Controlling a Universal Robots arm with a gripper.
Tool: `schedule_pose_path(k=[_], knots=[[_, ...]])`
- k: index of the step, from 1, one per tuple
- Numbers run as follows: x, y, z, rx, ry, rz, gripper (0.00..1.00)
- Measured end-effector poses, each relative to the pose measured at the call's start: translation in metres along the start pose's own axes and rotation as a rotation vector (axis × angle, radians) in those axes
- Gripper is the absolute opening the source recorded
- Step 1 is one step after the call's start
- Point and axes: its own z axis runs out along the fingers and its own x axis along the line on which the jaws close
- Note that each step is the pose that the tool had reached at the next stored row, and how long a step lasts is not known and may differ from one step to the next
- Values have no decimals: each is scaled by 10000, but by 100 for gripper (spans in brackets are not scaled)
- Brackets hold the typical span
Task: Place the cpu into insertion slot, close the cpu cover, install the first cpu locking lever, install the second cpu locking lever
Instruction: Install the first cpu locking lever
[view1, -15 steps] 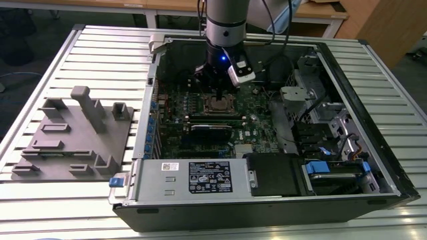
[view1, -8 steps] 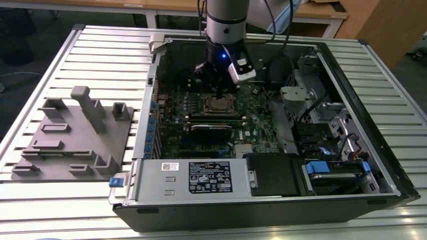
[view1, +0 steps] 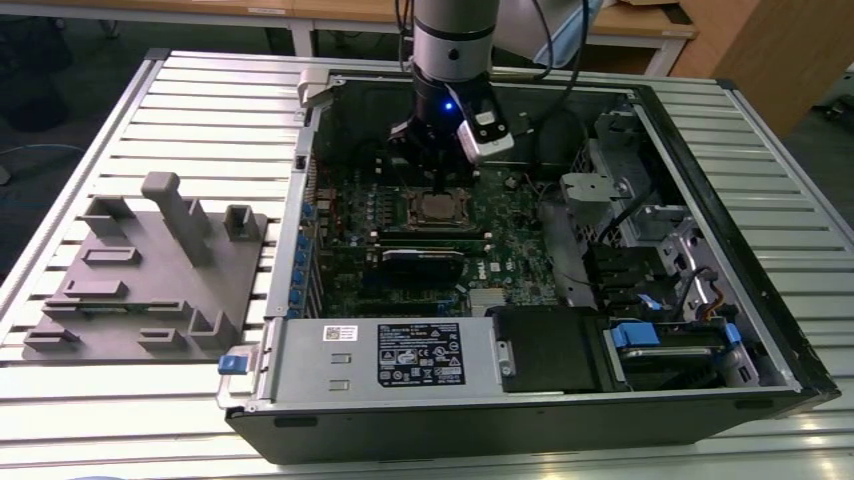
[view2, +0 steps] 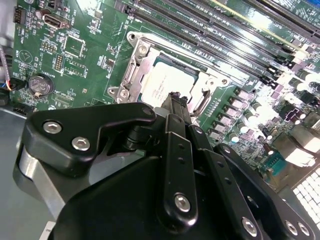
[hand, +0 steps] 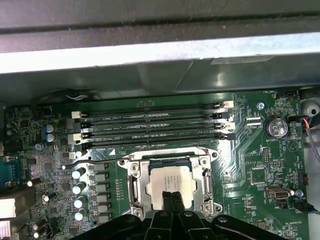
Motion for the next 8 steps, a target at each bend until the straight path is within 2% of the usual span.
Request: schedule_pose_path(k=[8], knots=[[4,-1,-2,3,1,-1,11]])
